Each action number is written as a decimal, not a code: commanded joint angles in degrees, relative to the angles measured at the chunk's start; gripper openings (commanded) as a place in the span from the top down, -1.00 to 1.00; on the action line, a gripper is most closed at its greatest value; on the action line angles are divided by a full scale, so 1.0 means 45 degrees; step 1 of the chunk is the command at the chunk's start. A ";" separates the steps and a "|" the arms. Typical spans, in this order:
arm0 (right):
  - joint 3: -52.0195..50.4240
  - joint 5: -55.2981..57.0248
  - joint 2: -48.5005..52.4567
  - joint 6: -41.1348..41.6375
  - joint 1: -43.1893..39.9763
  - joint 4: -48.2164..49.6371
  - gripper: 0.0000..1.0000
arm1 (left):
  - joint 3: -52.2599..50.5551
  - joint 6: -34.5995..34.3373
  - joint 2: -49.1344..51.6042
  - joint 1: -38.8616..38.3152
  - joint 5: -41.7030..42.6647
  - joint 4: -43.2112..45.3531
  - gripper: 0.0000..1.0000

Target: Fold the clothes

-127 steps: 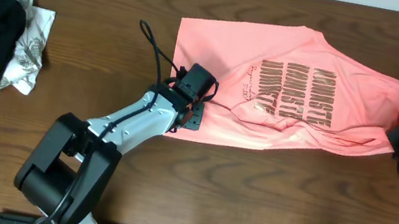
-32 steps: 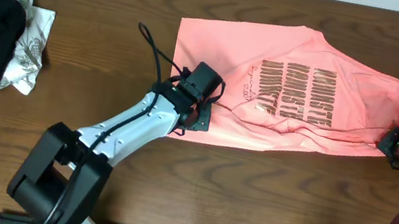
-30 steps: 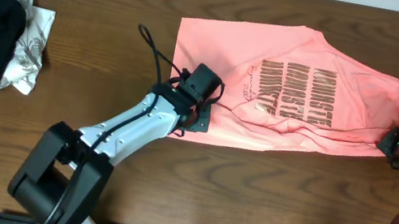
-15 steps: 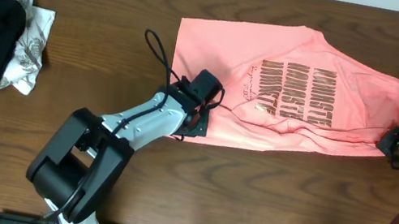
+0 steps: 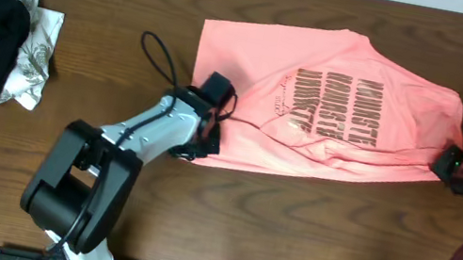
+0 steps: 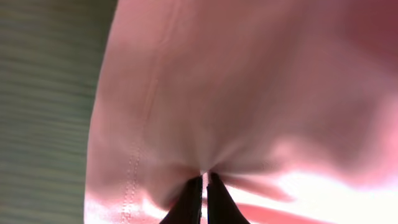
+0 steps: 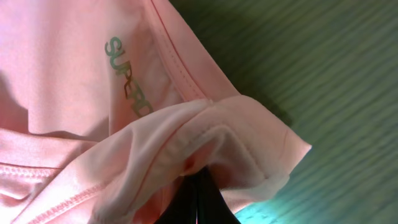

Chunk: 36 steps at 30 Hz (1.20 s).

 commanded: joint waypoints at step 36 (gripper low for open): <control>0.0209 0.3429 0.0695 0.1598 0.1666 -0.4454 0.92 | -0.0165 0.0913 0.0141 0.2438 -0.0461 -0.2108 0.88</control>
